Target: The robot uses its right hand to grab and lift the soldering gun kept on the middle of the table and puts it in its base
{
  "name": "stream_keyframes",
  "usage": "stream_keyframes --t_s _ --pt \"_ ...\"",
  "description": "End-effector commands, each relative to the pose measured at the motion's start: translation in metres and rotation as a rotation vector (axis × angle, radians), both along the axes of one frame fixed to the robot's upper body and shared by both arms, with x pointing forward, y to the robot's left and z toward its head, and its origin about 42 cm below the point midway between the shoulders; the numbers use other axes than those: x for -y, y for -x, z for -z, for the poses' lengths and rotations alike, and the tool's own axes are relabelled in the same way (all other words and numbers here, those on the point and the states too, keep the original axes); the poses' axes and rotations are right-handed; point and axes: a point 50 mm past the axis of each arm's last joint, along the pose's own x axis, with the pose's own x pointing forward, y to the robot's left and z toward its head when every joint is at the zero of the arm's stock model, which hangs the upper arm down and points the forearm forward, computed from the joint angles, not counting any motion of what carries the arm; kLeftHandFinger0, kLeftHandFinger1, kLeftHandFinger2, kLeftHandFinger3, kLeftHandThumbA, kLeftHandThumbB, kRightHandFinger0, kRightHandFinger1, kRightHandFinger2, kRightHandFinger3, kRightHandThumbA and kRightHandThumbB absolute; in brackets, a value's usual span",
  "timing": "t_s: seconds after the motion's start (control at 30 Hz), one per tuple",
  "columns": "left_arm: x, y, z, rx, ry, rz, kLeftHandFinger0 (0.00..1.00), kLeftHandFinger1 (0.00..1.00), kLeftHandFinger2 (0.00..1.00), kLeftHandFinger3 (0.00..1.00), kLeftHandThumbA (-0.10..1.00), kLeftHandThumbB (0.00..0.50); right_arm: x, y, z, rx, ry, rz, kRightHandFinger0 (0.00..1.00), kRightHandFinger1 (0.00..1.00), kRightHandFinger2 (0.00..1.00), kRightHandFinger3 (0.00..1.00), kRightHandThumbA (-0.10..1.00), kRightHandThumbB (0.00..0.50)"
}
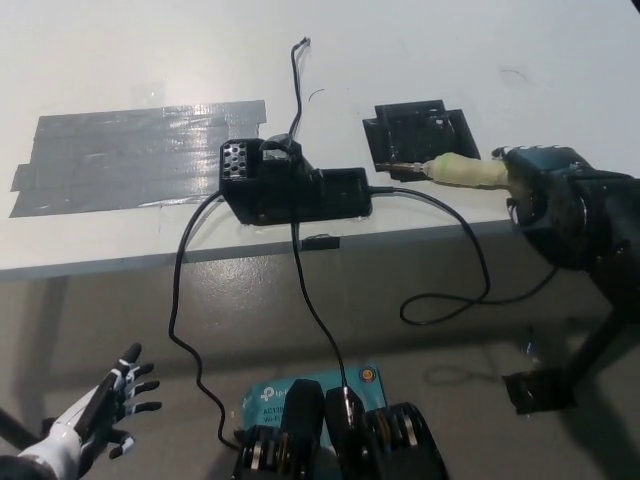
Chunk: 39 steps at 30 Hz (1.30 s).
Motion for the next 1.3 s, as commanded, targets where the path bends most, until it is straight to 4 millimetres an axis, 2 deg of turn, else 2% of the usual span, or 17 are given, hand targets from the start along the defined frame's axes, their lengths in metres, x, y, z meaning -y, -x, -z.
stream_keyframes --t_s 0.0,0.3,0.33,0.37,0.4,0.47,0.63,0.77,0.93,0.97,1.0,1.03,1.13,1.17,1.2,1.23,1.27 --pt "0.003 -0.007 -0.015 0.050 0.010 0.030 0.82 0.87 0.98 1.00 1.00 0.194 -0.007 -0.010 -0.022 0.046 -0.013 -0.039 1.00 1.00 1.00 1.00 0.43 0.346" --pt "0.008 -0.007 -0.013 0.052 0.023 0.035 0.83 0.88 0.97 1.00 1.00 0.219 0.003 -0.004 0.003 0.004 -0.079 0.008 1.00 1.00 1.00 1.00 0.37 0.317" --pt "0.009 -0.007 -0.014 0.051 0.015 0.033 0.81 0.86 0.96 1.00 1.00 0.216 0.003 0.000 0.009 0.004 -0.085 0.001 0.97 0.79 0.87 1.00 0.34 0.289" --pt "0.009 -0.007 -0.014 0.053 0.013 0.037 0.81 0.86 0.96 1.00 1.00 0.222 0.004 0.001 0.013 -0.001 -0.092 0.006 0.54 0.45 0.62 1.00 0.31 0.288" --pt "0.009 -0.007 -0.014 0.055 0.013 0.039 0.81 0.86 0.96 1.00 1.00 0.222 0.004 0.001 0.013 -0.002 -0.095 0.008 0.40 0.37 0.57 1.00 0.30 0.291" --pt "0.008 -0.009 -0.015 0.057 0.022 0.041 0.79 0.88 0.96 1.00 1.00 0.243 0.004 0.003 0.028 -0.022 -0.060 0.014 0.01 0.01 0.40 1.00 0.25 0.297" --pt "0.009 -0.010 -0.015 0.065 0.035 0.062 0.84 0.92 0.96 1.00 1.00 0.242 0.007 0.015 0.042 -0.074 -0.015 0.015 0.00 0.04 0.40 1.00 0.21 0.329" --pt "0.009 -0.011 -0.014 0.070 0.034 0.077 0.86 0.95 0.97 1.00 1.00 0.263 0.009 0.020 0.050 -0.103 0.089 0.001 0.01 0.15 0.53 1.00 0.17 0.326" --pt "0.010 -0.014 -0.016 0.075 0.034 0.090 0.90 0.99 0.97 1.00 1.00 0.251 0.010 0.023 0.053 -0.085 0.149 -0.028 0.00 0.11 0.45 1.00 0.03 0.319" --pt "0.010 -0.014 -0.018 0.078 0.032 0.099 0.90 1.00 0.97 1.00 1.00 0.251 0.009 0.022 0.054 -0.110 0.205 -0.023 0.17 0.30 0.61 1.00 -0.01 0.307" --pt "0.010 -0.014 -0.018 0.078 0.032 0.100 0.91 1.00 0.97 1.00 1.00 0.251 0.009 0.022 0.054 -0.110 0.206 -0.023 0.19 0.32 0.62 1.00 -0.01 0.307" --pt "0.010 -0.014 -0.019 0.081 0.020 0.106 0.93 1.00 0.97 1.00 1.00 0.236 0.009 0.021 0.056 -0.144 0.239 -0.019 0.43 0.58 0.80 1.00 -0.01 0.282" --pt "0.010 -0.015 -0.020 0.085 0.003 0.131 0.98 1.00 1.00 1.00 1.00 0.231 0.013 0.017 0.066 -0.182 0.274 -0.004 0.43 0.54 0.70 1.00 -0.09 0.286" --pt "0.010 -0.015 -0.021 0.084 -0.015 0.150 1.00 1.00 1.00 1.00 1.00 0.253 0.014 0.017 0.071 -0.182 0.286 0.006 0.21 0.29 0.55 0.96 -0.10 0.195" --pt "0.010 -0.016 -0.021 0.083 -0.021 0.157 1.00 1.00 1.00 1.00 1.00 0.252 0.014 0.017 0.072 -0.185 0.292 0.015 0.18 0.26 0.51 0.92 -0.10 0.174" --pt "0.010 -0.016 -0.020 0.082 -0.019 0.161 1.00 1.00 1.00 1.00 1.00 0.258 0.013 0.018 0.072 -0.174 0.328 0.016 0.22 0.30 0.48 0.81 -0.10 0.169" --pt "0.010 -0.016 -0.020 0.080 -0.024 0.163 1.00 1.00 1.00 1.00 1.00 0.266 0.012 0.020 0.072 -0.154 0.354 0.004 0.04 0.09 0.27 0.66 -0.10 0.246"
